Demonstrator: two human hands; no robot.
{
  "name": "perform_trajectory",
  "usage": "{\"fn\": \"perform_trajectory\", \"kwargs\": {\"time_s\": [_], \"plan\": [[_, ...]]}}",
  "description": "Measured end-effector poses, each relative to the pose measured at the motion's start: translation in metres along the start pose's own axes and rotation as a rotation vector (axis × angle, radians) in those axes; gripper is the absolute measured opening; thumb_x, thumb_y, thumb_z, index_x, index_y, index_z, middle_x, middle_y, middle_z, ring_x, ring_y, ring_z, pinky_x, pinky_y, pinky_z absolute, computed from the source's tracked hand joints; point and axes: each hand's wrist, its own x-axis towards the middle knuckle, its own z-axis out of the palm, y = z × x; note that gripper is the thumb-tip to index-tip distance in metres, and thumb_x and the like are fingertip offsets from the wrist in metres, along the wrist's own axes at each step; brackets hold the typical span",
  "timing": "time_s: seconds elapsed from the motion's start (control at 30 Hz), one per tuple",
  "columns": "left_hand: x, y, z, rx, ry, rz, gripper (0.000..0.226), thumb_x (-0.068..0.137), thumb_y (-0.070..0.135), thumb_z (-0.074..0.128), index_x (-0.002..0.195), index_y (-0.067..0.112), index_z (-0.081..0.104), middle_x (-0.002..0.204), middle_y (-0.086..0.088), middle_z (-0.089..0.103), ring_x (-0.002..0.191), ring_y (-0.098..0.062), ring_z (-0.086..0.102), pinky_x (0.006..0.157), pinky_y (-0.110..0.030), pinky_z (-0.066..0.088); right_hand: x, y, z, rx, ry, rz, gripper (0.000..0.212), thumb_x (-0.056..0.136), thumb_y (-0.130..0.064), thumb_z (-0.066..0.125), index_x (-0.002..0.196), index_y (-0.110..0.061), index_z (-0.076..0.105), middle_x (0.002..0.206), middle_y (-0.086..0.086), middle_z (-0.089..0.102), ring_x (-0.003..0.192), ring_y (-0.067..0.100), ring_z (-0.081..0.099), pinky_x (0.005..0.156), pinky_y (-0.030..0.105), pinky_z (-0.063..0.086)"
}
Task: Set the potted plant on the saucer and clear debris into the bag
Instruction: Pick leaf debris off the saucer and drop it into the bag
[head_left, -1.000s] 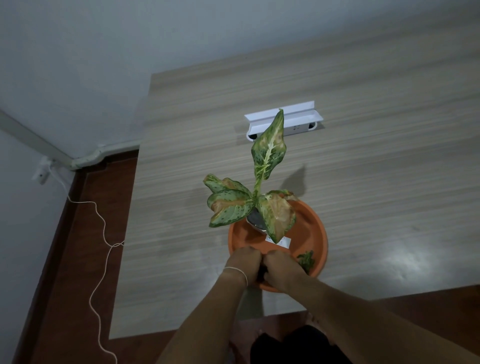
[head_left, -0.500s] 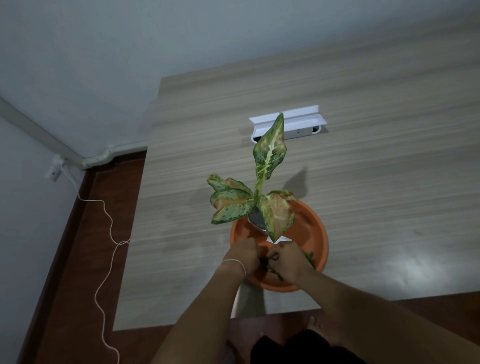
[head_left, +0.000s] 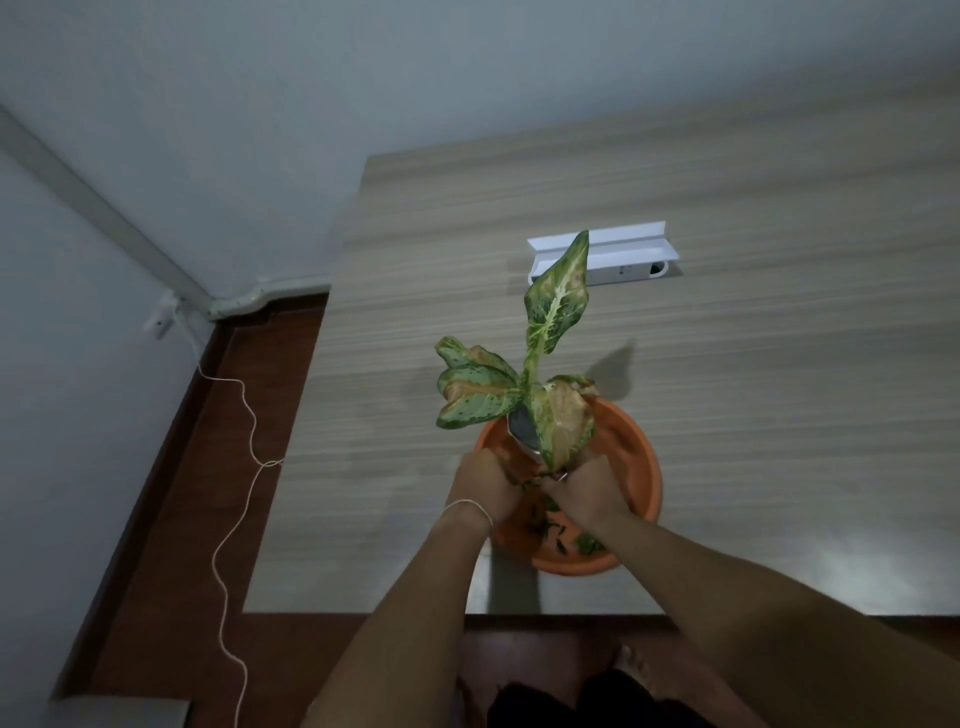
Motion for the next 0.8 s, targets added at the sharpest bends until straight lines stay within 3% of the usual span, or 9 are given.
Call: {"fn": "perform_trajectory", "kwargs": {"time_s": [0.17, 0.3, 0.33, 0.47, 0.53, 0.6, 0.63, 0.73, 0.8], "plan": [[-0.013, -0.026, -0.003, -0.104, 0.038, -0.106, 0.023, 0.067, 0.02, 0.074, 0.059, -0.001, 0.066, 0.069, -0.022, 0.071, 0.072, -0.038, 0.068, 0.067, -0.04, 0.057, -0.01, -0.017, 0.01, 0.113, 0.021, 0.121, 0.004, 0.073, -0.002, 0.072, 0.07, -0.003, 0.071, 0.066, 0.012, 0.073, 0.06, 0.021, 0.069, 0.057, 0.038, 0.057], [-0.025, -0.047, -0.013, -0.297, 0.085, -0.186, 0.009, 0.066, 0.014, 0.075, 0.068, 0.005, 0.077, 0.073, -0.012, 0.076, 0.074, -0.025, 0.072, 0.073, -0.034, 0.06, -0.015, -0.032, 0.026, 0.136, 0.084, 0.177, 0.013, 0.074, -0.003, 0.076, 0.066, -0.013, 0.073, 0.067, 0.001, 0.07, 0.063, 0.011, 0.064, 0.051, 0.009, 0.047], [-0.029, -0.052, -0.018, -0.344, 0.102, -0.205, 0.007, 0.067, 0.012, 0.075, 0.068, 0.006, 0.077, 0.074, -0.011, 0.076, 0.076, -0.023, 0.072, 0.076, -0.032, 0.06, -0.018, -0.039, 0.03, 0.135, 0.082, 0.178, 0.014, 0.075, -0.003, 0.076, 0.068, -0.015, 0.073, 0.068, -0.002, 0.068, 0.066, 0.012, 0.064, 0.053, 0.008, 0.046], [-0.049, -0.087, -0.038, -0.482, 0.173, -0.269, 0.005, 0.068, 0.013, 0.074, 0.068, 0.01, 0.078, 0.072, -0.004, 0.076, 0.073, -0.015, 0.072, 0.081, -0.031, 0.061, -0.029, -0.069, 0.057, 0.04, -0.055, 0.113, 0.011, 0.08, -0.009, 0.073, 0.078, -0.019, 0.075, 0.077, -0.005, 0.069, 0.071, 0.017, 0.066, 0.067, 0.03, 0.057], [-0.065, -0.111, -0.05, -0.516, 0.211, -0.322, 0.005, 0.067, 0.011, 0.075, 0.07, 0.01, 0.079, 0.074, -0.005, 0.077, 0.073, -0.016, 0.072, 0.081, -0.031, 0.061, -0.034, -0.084, 0.076, 0.054, -0.077, 0.096, 0.01, 0.08, -0.01, 0.075, 0.079, -0.021, 0.076, 0.08, -0.002, 0.072, 0.061, 0.014, 0.064, 0.053, 0.021, 0.057], [-0.084, -0.136, -0.062, -0.533, 0.248, -0.361, 0.009, 0.066, 0.01, 0.077, 0.075, 0.009, 0.079, 0.077, -0.007, 0.078, 0.073, -0.016, 0.073, 0.081, -0.03, 0.061, -0.042, -0.105, 0.098, 0.024, -0.097, 0.048, 0.009, 0.08, -0.009, 0.075, 0.088, -0.012, 0.077, 0.082, 0.002, 0.07, 0.058, 0.009, 0.057, 0.038, 0.003, 0.038], [-0.094, -0.15, -0.067, -0.531, 0.268, -0.378, 0.011, 0.066, 0.011, 0.078, 0.076, 0.008, 0.079, 0.077, -0.008, 0.078, 0.072, -0.016, 0.073, 0.08, -0.03, 0.061, -0.046, -0.115, 0.11, 0.022, -0.111, 0.022, 0.01, 0.08, -0.008, 0.075, 0.09, -0.009, 0.077, 0.085, 0.006, 0.072, 0.058, 0.009, 0.056, 0.036, 0.003, 0.036], [-0.13, -0.197, -0.078, -0.547, 0.343, -0.478, 0.014, 0.064, 0.013, 0.079, 0.076, 0.007, 0.079, 0.075, -0.01, 0.077, 0.066, -0.017, 0.07, 0.072, -0.024, 0.058, -0.065, -0.142, 0.15, -0.018, -0.19, -0.072, 0.011, 0.077, -0.01, 0.078, 0.088, -0.011, 0.079, 0.088, 0.008, 0.077, 0.067, 0.012, 0.063, 0.063, 0.014, 0.052], [-0.158, -0.23, -0.078, -0.58, 0.399, -0.546, 0.017, 0.061, 0.015, 0.081, 0.076, 0.008, 0.079, 0.077, -0.008, 0.078, 0.071, -0.015, 0.071, 0.073, -0.023, 0.057, -0.082, -0.157, 0.179, -0.052, -0.26, -0.128, 0.009, 0.076, -0.012, 0.078, 0.085, -0.012, 0.079, 0.085, 0.006, 0.077, 0.074, 0.012, 0.066, 0.076, 0.023, 0.054]]}}
